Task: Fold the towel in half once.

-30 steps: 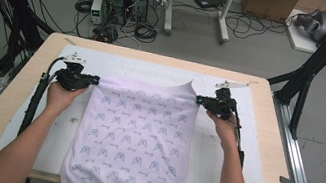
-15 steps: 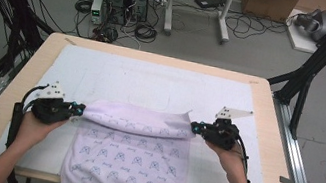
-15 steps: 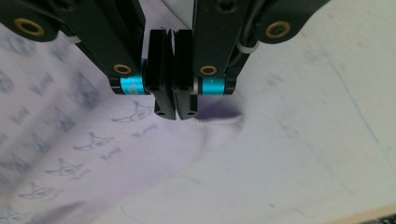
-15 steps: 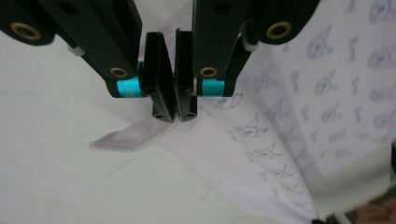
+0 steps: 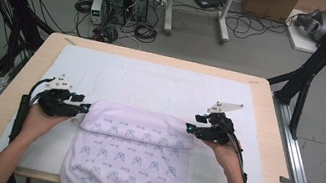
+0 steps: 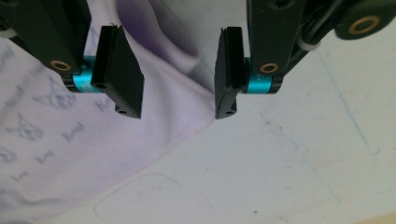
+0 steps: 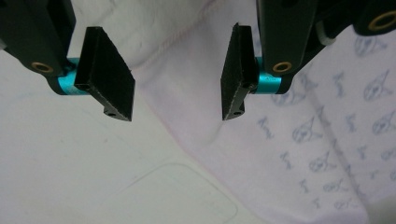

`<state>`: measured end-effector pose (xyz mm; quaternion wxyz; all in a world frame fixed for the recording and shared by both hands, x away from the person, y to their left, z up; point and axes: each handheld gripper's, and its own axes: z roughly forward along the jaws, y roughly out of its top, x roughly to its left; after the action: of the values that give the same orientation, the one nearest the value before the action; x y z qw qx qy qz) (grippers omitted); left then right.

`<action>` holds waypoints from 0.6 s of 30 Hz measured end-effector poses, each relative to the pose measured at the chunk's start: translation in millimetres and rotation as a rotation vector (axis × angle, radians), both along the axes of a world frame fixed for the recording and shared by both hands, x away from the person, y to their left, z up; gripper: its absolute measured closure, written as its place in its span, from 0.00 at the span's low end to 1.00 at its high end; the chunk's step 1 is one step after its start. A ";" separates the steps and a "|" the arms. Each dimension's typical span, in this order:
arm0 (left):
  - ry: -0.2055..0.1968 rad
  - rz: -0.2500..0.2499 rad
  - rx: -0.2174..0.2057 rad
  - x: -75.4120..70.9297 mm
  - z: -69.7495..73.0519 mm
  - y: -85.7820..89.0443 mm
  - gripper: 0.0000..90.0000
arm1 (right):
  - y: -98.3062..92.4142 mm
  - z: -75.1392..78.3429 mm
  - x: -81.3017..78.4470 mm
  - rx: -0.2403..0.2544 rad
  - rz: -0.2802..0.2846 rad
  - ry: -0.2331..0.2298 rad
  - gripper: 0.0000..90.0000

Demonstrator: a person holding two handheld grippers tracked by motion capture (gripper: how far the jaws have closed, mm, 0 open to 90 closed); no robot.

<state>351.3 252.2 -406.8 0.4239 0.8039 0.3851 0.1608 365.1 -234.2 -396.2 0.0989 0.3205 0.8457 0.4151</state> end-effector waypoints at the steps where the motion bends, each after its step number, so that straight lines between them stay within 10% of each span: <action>1: 0.018 -0.001 0.007 7.2 -2.6 -2.7 0.59 | 3.3 -2.2 5.3 -0.018 0.001 0.007 0.49; 9: 0.135 0.021 0.075 39.9 -32.6 -12.0 0.61 | 10.7 -32.9 31.5 -0.136 -0.030 0.092 0.57; 18: 0.070 -0.016 0.122 33.9 -28.8 -18.9 0.95 | 14.3 -37.6 28.5 -0.160 -0.021 0.086 0.92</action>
<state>385.2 233.3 -435.6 0.3616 0.8364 0.3827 0.1524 393.6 -219.8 -433.8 0.0922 0.3380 0.8762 0.3311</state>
